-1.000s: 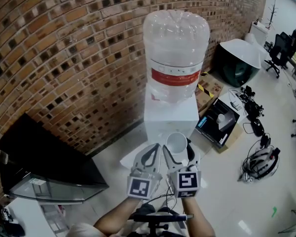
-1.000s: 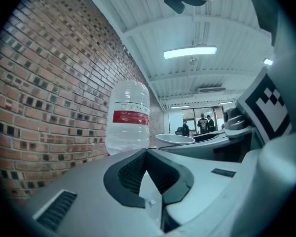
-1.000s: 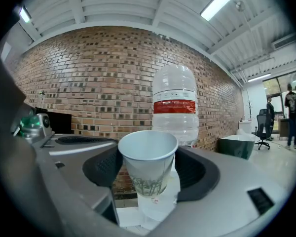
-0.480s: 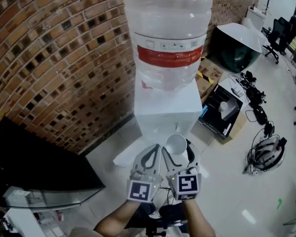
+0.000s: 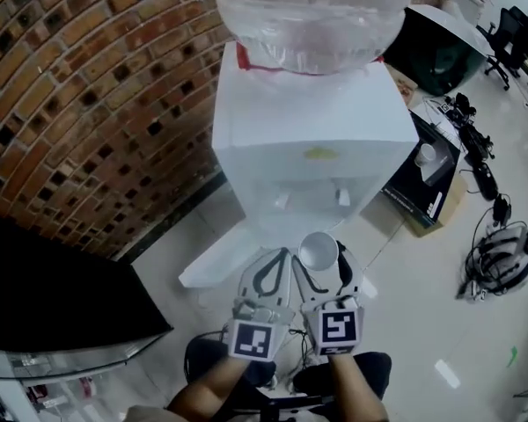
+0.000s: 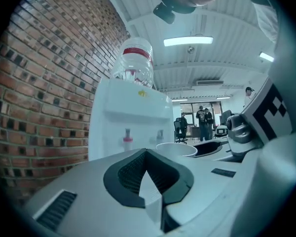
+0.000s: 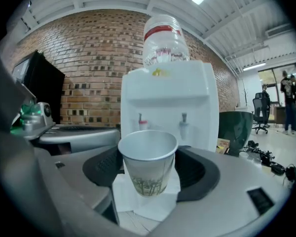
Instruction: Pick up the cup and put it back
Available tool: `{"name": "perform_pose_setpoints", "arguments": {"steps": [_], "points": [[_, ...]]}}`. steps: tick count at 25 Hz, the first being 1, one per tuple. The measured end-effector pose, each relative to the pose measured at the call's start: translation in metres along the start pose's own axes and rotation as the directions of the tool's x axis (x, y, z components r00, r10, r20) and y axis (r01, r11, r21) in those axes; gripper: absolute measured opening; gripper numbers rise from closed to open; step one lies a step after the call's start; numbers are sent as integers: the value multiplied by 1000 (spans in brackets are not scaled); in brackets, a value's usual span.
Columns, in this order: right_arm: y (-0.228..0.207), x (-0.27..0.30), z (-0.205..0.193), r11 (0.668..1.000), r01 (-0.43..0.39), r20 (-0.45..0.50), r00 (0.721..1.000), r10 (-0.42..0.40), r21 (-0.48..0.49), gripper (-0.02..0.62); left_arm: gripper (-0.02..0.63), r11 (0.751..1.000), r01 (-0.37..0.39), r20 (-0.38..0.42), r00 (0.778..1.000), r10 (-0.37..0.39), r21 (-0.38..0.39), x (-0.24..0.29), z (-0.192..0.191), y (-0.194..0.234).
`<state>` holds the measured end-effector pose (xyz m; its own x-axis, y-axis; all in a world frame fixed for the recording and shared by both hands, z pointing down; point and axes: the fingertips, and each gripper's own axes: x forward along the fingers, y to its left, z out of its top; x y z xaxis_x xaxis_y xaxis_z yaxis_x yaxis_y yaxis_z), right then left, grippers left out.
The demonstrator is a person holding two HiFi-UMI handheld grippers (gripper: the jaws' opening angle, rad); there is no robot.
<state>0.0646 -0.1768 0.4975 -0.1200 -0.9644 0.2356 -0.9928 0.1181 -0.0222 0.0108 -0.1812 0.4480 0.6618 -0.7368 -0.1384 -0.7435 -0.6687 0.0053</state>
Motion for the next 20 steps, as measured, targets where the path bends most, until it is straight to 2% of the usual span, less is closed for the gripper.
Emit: {"name": "perform_pose_setpoints", "arguments": {"steps": [6,11,20], "points": [[-2,36,-109,1000,6,-43,999,-6,1,337,-9,999,-17,-42,999,16,-31,-10,-119,10],[-6,65,-186,1000,6,-47,999,-6,-9,337,-9,998,-46,-56,997,44,-38,-11,-198,18],[-33,136,-279,999,12,47,999,-11,-30,337,-9,995,-94,-52,994,93,-17,17,-297,37]]}}
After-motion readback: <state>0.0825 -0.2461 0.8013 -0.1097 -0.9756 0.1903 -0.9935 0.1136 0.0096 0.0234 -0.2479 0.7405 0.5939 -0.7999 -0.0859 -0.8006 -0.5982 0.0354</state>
